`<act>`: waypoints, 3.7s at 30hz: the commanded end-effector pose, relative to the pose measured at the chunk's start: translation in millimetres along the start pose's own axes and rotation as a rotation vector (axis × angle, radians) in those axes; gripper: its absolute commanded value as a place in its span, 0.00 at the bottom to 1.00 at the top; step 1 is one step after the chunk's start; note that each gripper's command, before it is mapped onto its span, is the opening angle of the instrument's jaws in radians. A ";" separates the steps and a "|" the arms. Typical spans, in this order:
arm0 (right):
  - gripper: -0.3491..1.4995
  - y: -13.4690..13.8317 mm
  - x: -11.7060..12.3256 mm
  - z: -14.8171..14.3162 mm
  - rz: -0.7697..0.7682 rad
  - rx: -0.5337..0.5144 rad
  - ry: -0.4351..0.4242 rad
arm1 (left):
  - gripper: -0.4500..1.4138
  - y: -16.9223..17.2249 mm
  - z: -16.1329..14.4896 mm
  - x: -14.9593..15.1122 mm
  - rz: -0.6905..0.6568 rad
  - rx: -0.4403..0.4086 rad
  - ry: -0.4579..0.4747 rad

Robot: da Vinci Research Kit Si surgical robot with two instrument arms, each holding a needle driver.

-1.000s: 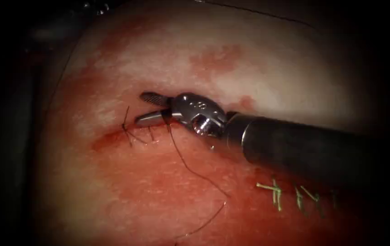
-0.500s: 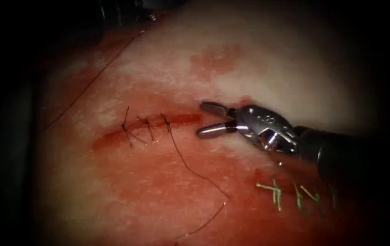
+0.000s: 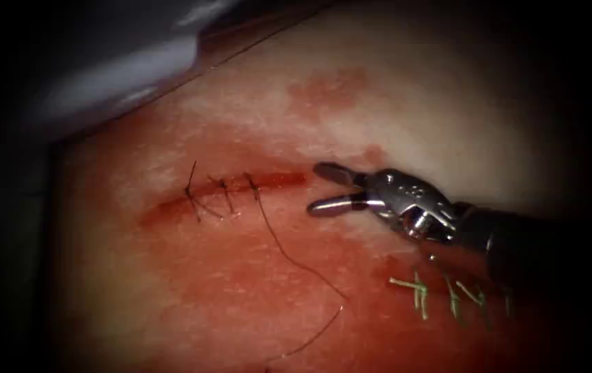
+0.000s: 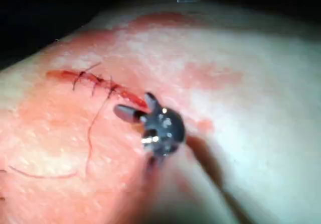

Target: Wound Closure

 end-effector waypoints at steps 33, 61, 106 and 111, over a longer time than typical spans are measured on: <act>0.88 -1.7 -1.1 3.1 -0.006 0.033 0.002 | 0.71 6.3 14.5 -11.7 -0.202 -0.203 -0.171; 0.89 -2.5 -1.5 3.0 -0.009 0.046 -0.005 | 0.77 -2.4 -9.3 -22.0 -0.175 -0.216 -0.190; 0.86 -2.0 2.8 -1.4 -0.104 0.021 -0.043 | 0.57 21.5 -31.6 -24.3 0.115 -0.312 -0.094; 0.86 -1.8 3.7 -2.7 -0.134 -0.009 -0.064 | 0.52 24.1 -31.2 -23.3 0.209 -0.314 -0.150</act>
